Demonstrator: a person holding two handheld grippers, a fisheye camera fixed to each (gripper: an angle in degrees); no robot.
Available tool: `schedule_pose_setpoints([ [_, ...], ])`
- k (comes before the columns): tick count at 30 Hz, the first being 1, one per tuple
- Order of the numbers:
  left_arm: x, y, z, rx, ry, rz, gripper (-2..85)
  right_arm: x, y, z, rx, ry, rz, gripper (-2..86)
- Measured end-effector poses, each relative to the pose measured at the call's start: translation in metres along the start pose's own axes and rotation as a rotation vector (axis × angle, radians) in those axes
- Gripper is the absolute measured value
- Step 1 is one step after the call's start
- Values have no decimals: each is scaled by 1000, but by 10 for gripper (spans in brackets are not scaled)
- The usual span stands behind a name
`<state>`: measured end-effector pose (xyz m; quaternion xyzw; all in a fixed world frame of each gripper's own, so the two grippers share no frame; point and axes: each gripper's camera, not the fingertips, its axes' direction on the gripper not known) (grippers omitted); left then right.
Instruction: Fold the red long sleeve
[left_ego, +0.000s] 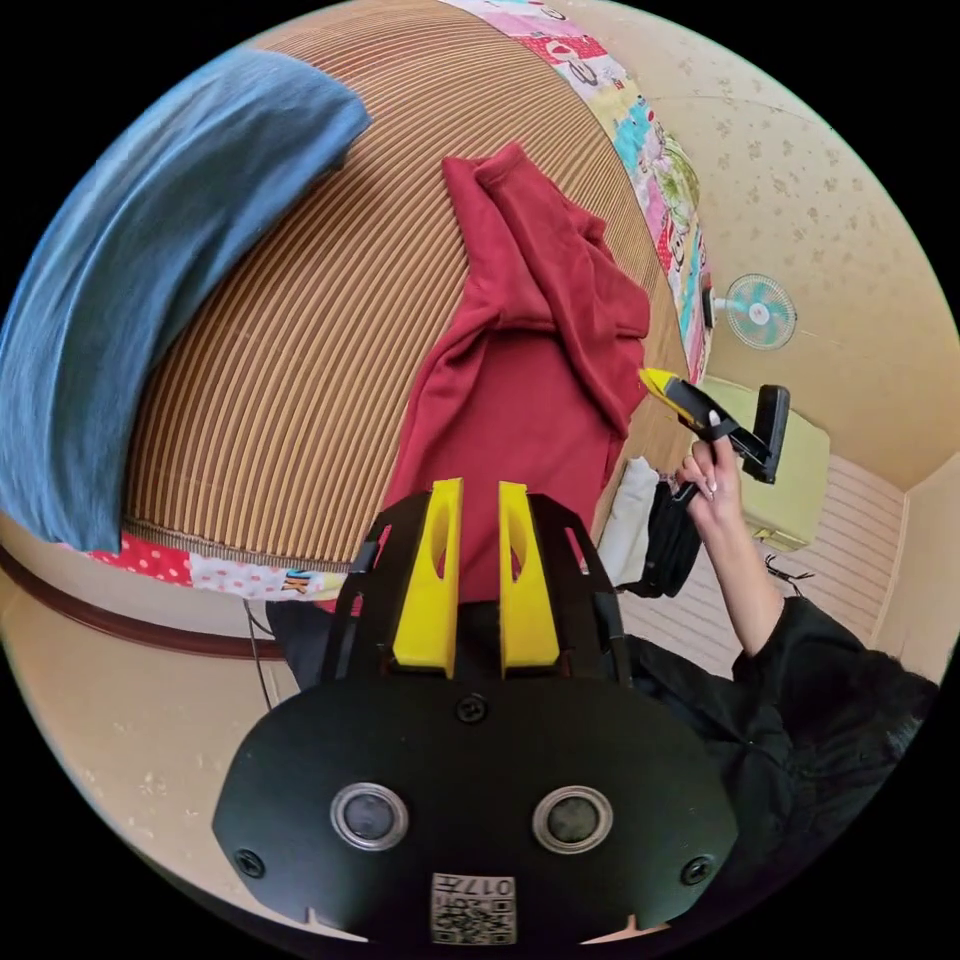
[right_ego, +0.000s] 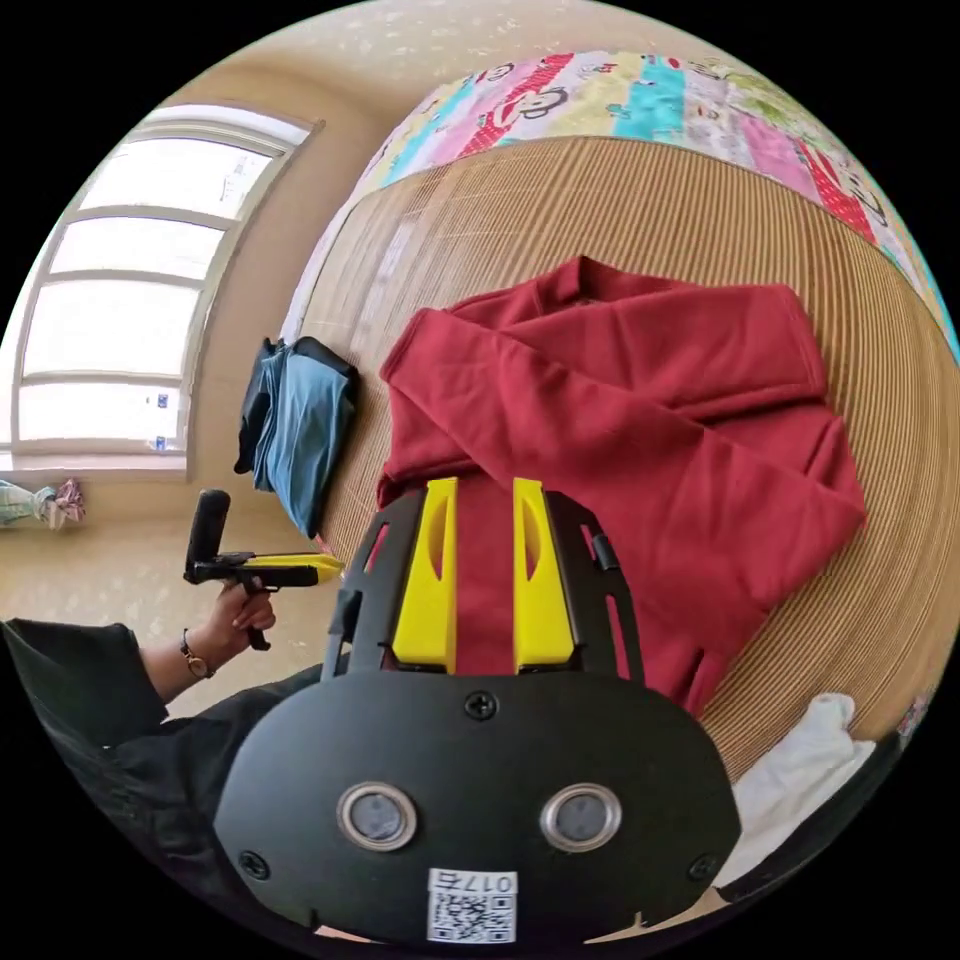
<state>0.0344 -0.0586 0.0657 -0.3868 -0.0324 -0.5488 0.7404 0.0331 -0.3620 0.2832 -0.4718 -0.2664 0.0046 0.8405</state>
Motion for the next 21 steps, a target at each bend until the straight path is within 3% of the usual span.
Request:
schedule_pose_setpoints([
  [4, -5, 20, 6, 16, 57, -54, 58, -39, -55, 51, -43, 35, -131, 110],
  [7, -15, 46, 6, 27, 84, -96, 55, -42, -74, 109, -183, 125, -176, 126],
  [8, -17, 51, 6, 26, 83, -105, 55, -40, -71, 112, -145, 212, -193, 113],
  [10, -22, 65, 8, 5, 83, -116, 54, -31, -65, 104, -129, 184, -205, 90],
  [12, -20, 68, 8, -15, 91, -90, 53, 2, -44, 62, -38, -75, -164, 31],
  [15, 1, 58, 4, -31, 92, 23, 57, 78, 3, -11, 156, -494, -18, 13],
  [17, 25, 44, 1, -35, 65, 111, 65, 128, 44, -58, 339, -648, 85, 8],
  [19, 70, 20, 4, -32, 20, 252, 76, 172, 94, -105, 522, -685, 175, 5],
  [21, 105, 2, 14, -55, -28, 337, 83, 199, 146, -147, 601, -510, 248, 4],
])
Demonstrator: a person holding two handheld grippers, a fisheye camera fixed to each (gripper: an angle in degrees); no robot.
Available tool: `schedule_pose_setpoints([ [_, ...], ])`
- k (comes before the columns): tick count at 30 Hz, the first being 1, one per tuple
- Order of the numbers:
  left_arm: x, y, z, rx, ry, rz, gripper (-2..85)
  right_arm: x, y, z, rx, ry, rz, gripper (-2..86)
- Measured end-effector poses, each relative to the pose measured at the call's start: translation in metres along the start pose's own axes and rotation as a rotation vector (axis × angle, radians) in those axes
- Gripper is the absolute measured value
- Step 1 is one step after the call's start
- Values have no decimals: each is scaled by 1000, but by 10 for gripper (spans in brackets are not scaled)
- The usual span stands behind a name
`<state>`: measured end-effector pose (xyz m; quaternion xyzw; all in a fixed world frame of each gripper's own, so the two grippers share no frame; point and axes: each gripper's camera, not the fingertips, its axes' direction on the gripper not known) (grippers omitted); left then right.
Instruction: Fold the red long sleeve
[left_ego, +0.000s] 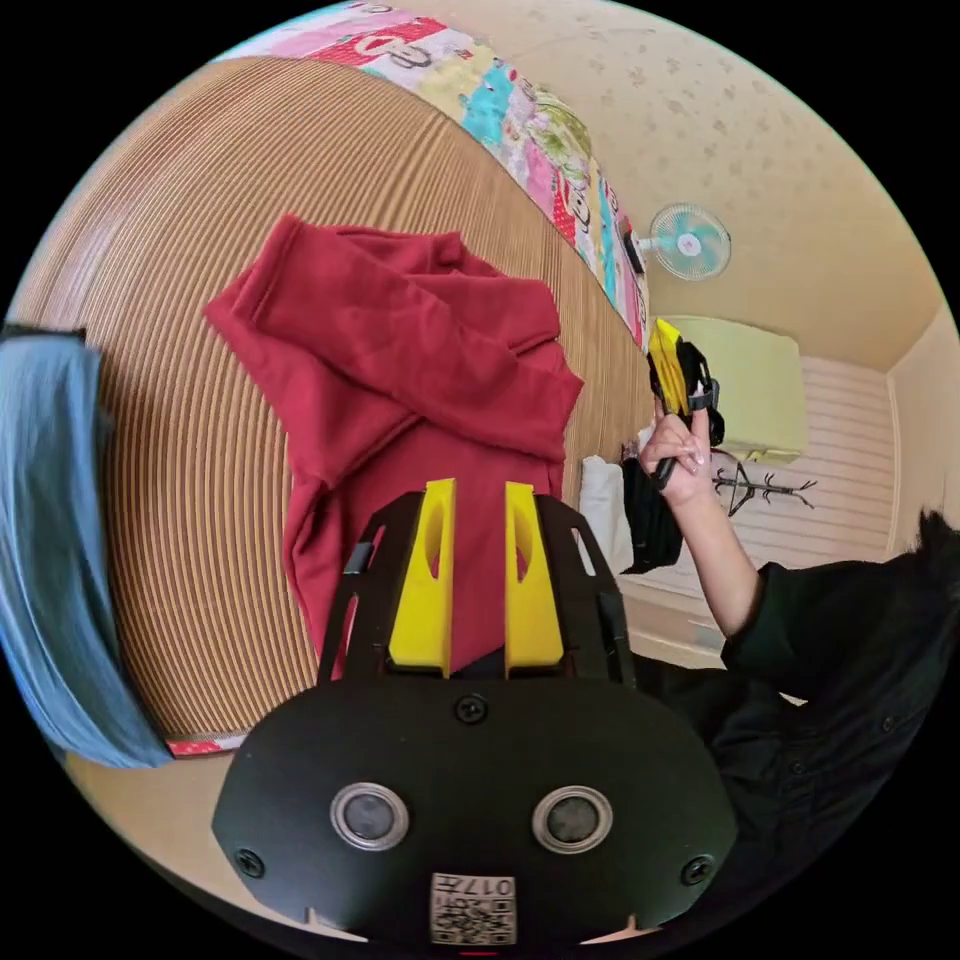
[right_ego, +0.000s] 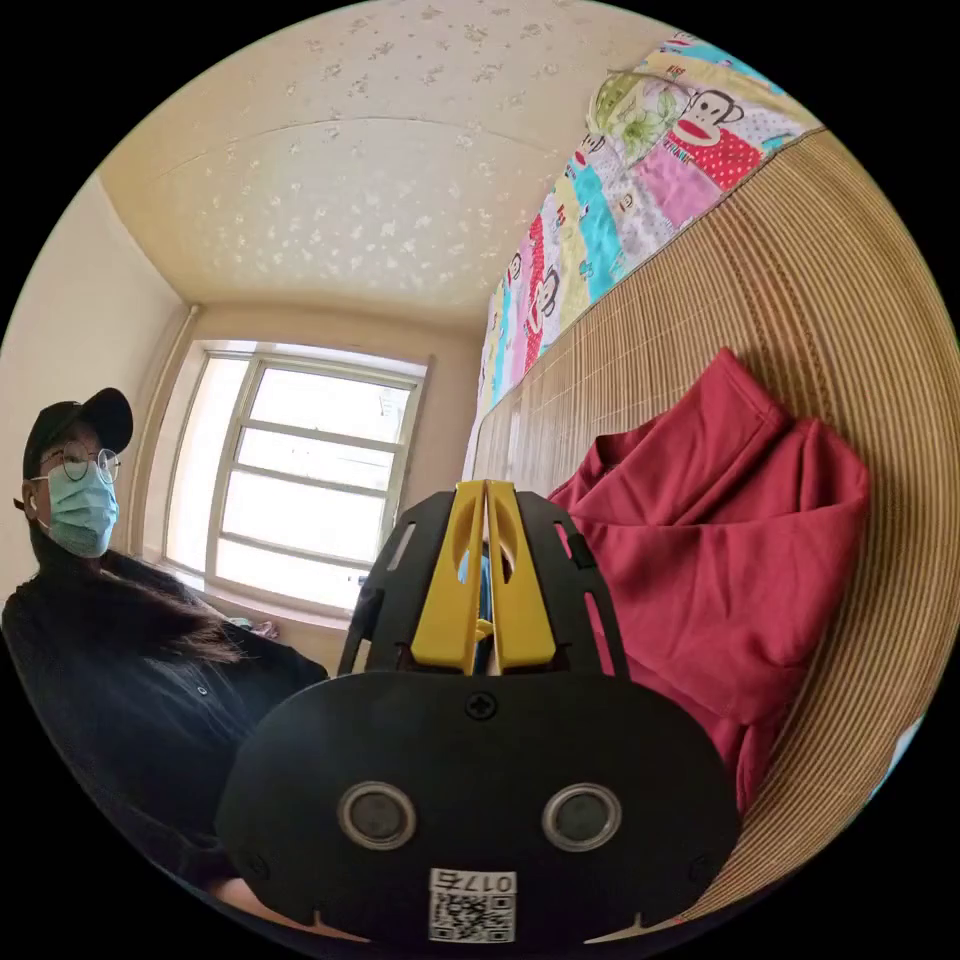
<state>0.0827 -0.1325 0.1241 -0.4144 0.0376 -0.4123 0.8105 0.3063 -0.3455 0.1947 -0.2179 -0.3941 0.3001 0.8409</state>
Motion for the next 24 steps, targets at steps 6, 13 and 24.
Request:
schedule_pose_setpoints([
  [6, -9, 8, -11, 251, -231, -376, 115, 10, 43, -23, -58, 106, 29, 5],
  [13, -64, 35, -43, 364, -382, -494, 122, 42, 92, 13, -20, -156, 193, 13],
  [24, 35, 71, -87, 362, -126, -105, 5, -101, 87, 214, -387, 269, -328, 134],
])
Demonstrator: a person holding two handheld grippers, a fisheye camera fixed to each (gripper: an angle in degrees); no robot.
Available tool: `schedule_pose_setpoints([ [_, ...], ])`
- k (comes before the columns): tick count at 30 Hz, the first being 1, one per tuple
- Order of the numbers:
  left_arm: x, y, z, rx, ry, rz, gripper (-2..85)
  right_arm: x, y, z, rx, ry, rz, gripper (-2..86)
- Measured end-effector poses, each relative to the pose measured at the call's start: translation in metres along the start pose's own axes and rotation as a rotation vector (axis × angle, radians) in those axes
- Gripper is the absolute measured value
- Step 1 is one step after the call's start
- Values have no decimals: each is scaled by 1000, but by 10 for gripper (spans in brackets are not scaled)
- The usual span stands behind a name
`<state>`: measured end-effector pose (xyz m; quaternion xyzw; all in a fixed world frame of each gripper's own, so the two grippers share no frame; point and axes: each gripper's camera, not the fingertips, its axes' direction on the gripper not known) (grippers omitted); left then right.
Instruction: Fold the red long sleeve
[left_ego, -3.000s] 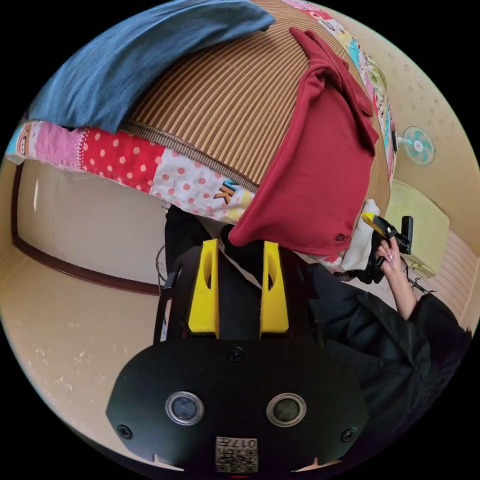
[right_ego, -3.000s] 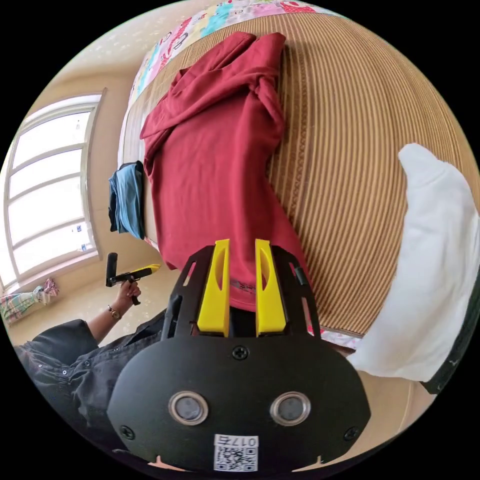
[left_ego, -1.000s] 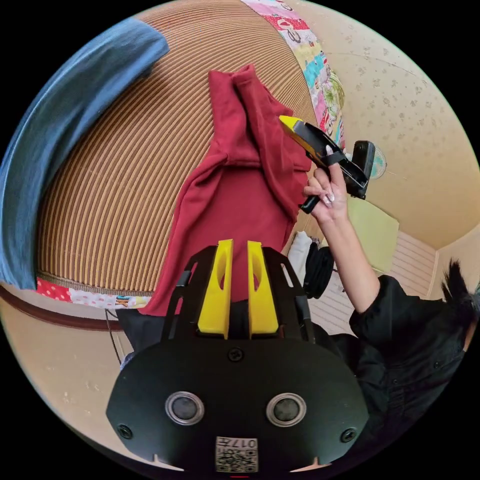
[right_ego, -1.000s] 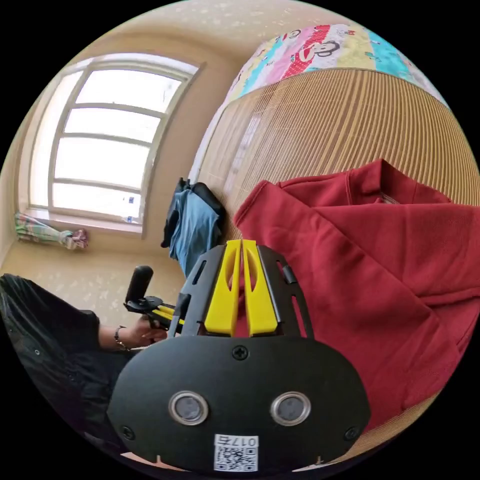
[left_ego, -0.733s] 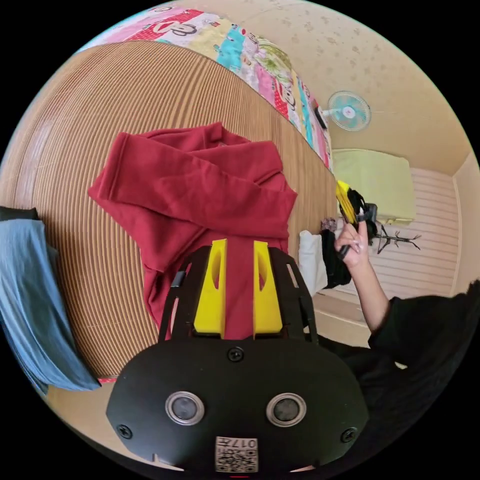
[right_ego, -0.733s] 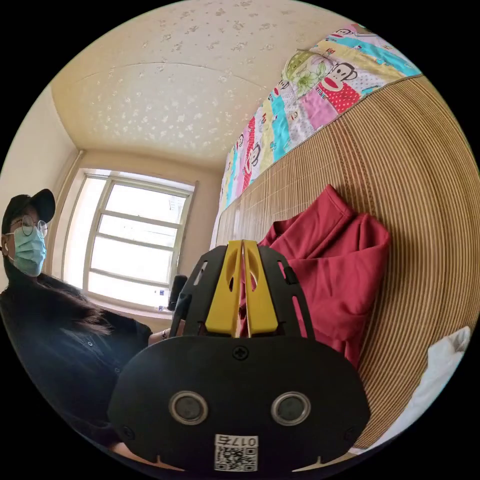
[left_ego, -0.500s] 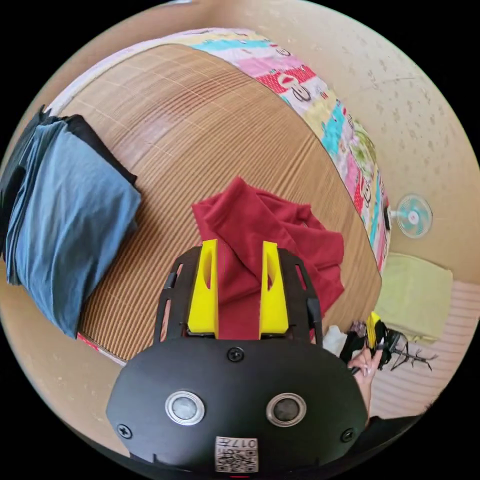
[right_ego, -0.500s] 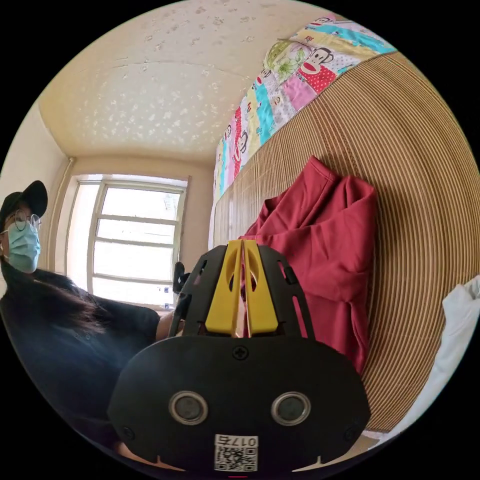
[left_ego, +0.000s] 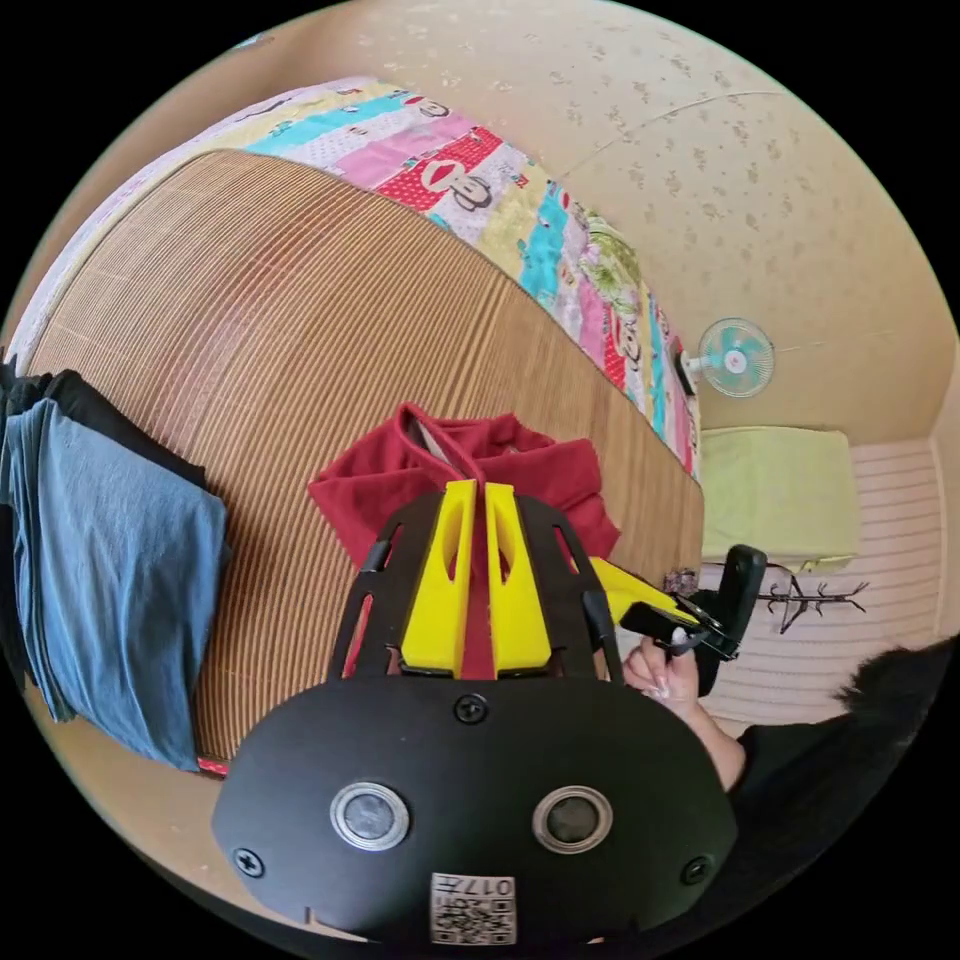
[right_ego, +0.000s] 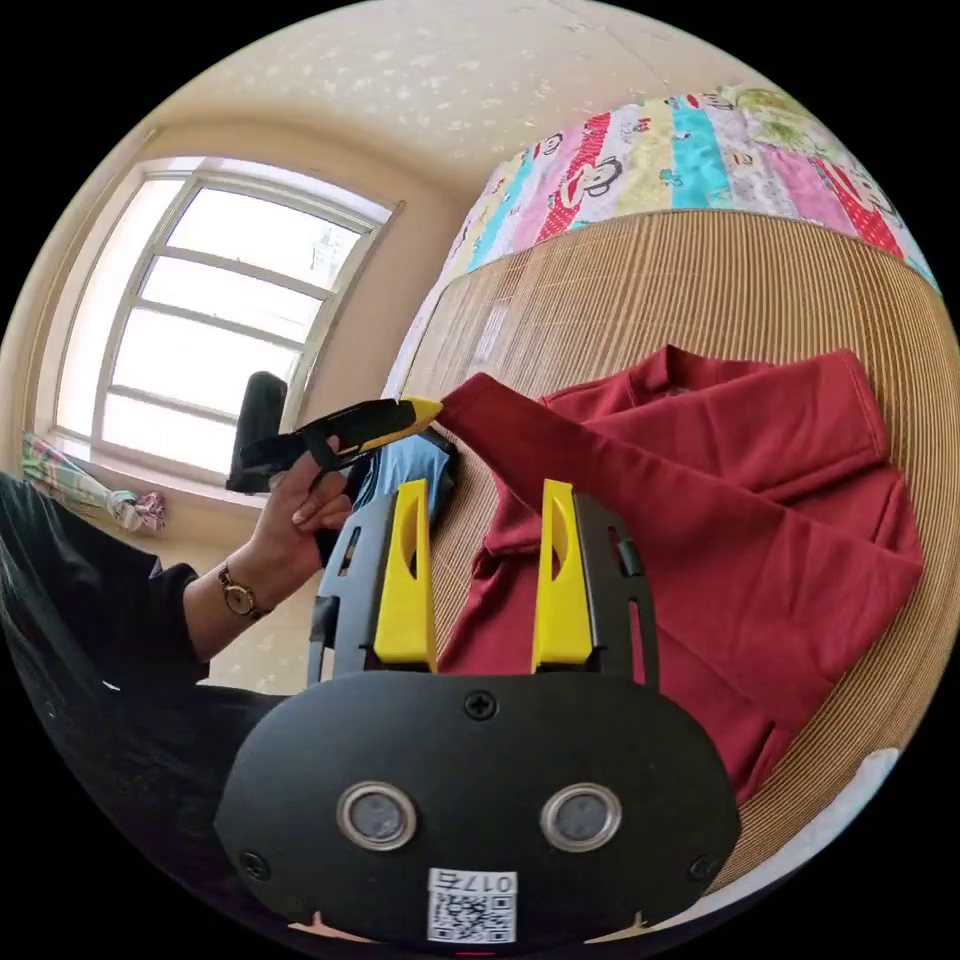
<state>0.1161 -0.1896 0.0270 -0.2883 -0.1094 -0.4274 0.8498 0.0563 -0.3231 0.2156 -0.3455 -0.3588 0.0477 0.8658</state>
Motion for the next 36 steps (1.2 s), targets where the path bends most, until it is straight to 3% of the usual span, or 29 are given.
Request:
schedule_pose_setpoints([
  [2, 30, 1, -11, -10, 114, 86, 0, -28, -23, 18, 0, 62, -87, 113],
  [5, 71, -8, -38, -9, 213, 262, -3, -42, -41, -12, 173, 205, -55, 51],
  [9, 97, -25, -80, 89, 111, 419, 51, -2, -2, -136, 479, 196, 130, 38],
  [11, 98, -34, -64, 42, 73, 416, 83, 8, 34, -193, 598, 260, 177, 35],
  [15, 104, -50, 43, -240, 153, 388, 124, 28, 126, -292, 767, 489, 314, 31],
  [21, 168, -43, 207, -365, -22, 554, 125, 94, 223, -318, 762, 771, 663, 31],
  [27, 186, -42, 324, -468, -260, 662, 114, 181, 292, -296, 665, 745, 1025, 31],
  [29, 182, -40, 327, -416, -327, 656, 64, 183, 306, -297, 691, 731, 1054, 31],
  [36, 177, -48, 220, -174, -66, 558, 38, 170, 323, -304, 706, 670, 1027, 30],
])
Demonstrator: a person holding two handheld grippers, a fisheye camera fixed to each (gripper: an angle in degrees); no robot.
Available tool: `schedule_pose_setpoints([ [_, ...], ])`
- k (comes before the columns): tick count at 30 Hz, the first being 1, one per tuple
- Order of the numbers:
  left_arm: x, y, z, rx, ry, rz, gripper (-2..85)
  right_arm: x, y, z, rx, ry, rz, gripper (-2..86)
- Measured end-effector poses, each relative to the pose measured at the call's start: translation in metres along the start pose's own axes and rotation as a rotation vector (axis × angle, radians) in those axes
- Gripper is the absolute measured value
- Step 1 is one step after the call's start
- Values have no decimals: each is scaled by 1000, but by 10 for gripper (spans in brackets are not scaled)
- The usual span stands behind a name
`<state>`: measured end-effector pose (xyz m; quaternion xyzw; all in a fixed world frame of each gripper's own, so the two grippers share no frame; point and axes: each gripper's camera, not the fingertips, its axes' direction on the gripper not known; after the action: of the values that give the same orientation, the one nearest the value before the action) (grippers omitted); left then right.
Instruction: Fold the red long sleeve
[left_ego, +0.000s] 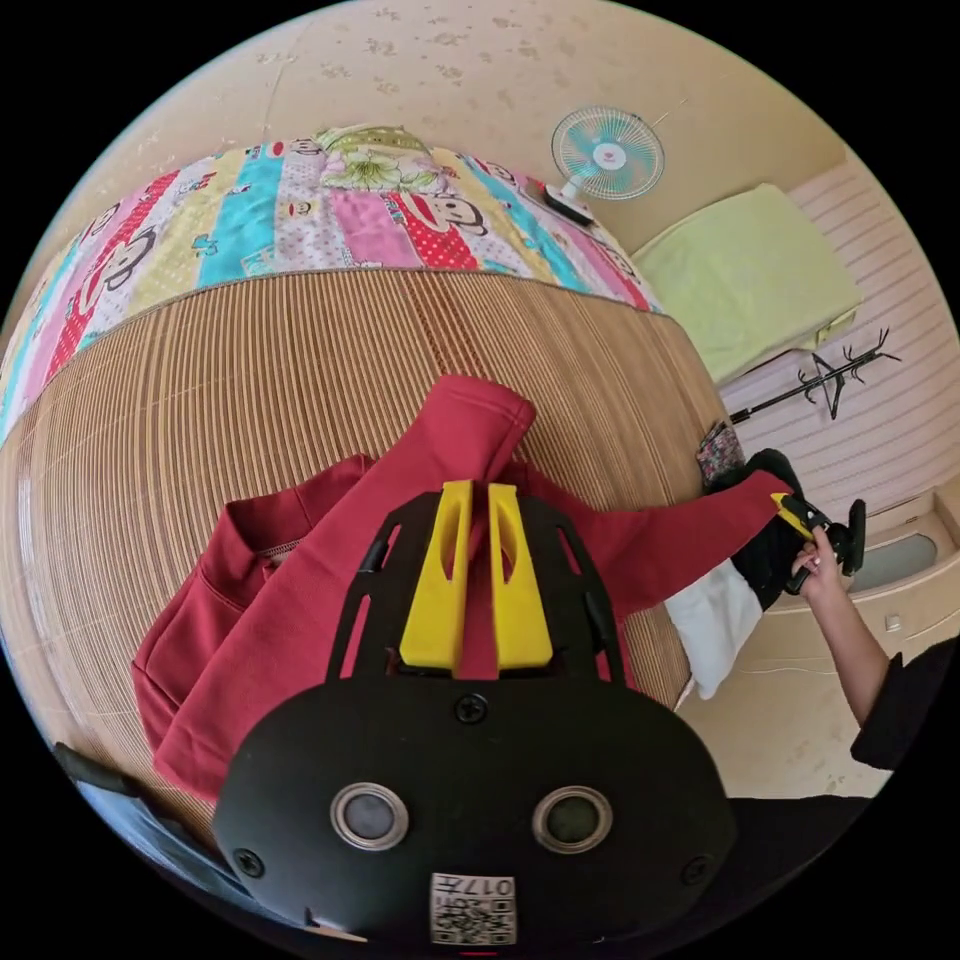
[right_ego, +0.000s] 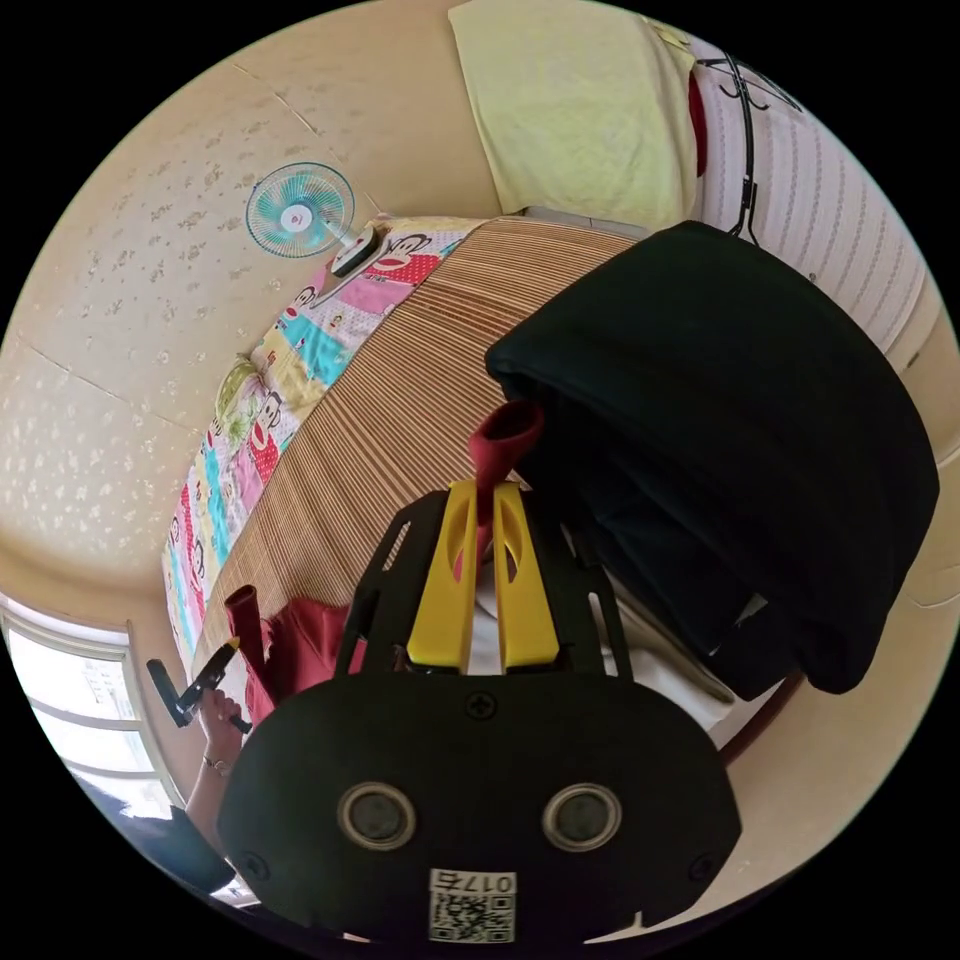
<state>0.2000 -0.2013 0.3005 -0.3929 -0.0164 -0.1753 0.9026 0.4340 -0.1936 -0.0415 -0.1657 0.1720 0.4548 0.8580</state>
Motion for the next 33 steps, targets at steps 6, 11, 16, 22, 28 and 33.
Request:
schedule_pose_setpoints([
  [6, 58, 31, -1, -16, 82, 104, 42, -4, 0, -4, 10, -20, 19, 31],
  [11, 69, 67, 49, -131, 92, 87, 53, -36, -12, -15, 57, -75, -5, 32],
  [16, 51, 117, 13, -144, 125, 4, 65, -147, -4, -54, 172, -253, -253, 33],
  [22, 9, 219, -44, -194, 50, -160, 65, -344, 103, -45, 57, -685, -640, 38],
  [28, -33, 318, -90, -218, -46, -371, 66, -472, 278, 94, -583, -684, -891, 63],
  [33, -60, 355, -112, -167, -77, -505, 81, -398, 308, 111, -726, -529, -903, 78],
])
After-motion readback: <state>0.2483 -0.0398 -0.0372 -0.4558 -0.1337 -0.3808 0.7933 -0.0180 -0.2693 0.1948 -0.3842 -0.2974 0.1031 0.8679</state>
